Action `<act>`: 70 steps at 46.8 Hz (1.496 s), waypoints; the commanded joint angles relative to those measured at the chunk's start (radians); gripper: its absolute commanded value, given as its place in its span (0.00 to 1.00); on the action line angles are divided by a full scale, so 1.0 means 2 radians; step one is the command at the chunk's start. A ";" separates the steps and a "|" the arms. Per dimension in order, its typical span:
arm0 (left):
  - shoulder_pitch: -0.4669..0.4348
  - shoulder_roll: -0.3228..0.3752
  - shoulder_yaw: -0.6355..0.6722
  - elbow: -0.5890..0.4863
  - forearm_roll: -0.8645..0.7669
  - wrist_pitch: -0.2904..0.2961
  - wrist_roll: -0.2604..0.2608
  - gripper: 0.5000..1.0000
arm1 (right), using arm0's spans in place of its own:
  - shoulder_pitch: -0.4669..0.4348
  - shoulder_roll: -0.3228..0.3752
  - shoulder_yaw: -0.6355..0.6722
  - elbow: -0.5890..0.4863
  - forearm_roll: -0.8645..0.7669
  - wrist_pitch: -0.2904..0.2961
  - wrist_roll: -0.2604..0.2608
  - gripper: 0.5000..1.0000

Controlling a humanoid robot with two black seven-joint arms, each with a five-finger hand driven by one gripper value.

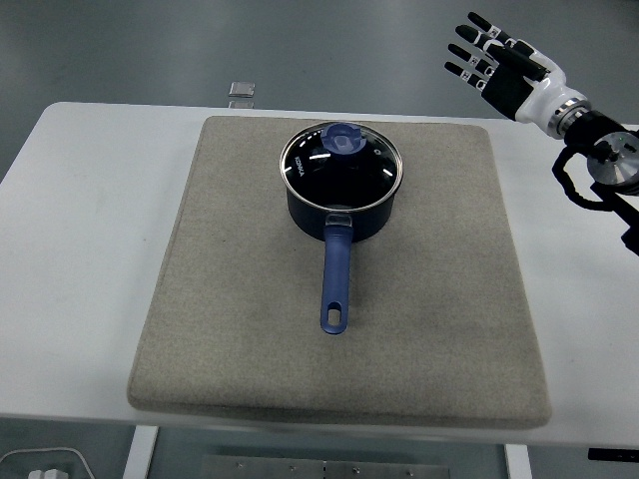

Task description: Lift the pot lid and place it to the right of the pot.

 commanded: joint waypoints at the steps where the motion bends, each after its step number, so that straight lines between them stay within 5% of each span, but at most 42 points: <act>1: 0.000 0.000 0.000 -0.001 0.001 0.000 0.000 1.00 | 0.000 0.000 0.000 0.000 0.000 -0.001 0.000 0.87; 70: -0.002 0.000 0.001 -0.001 0.001 0.000 0.000 1.00 | 0.003 -0.004 -0.007 -0.004 -0.029 0.011 0.007 0.87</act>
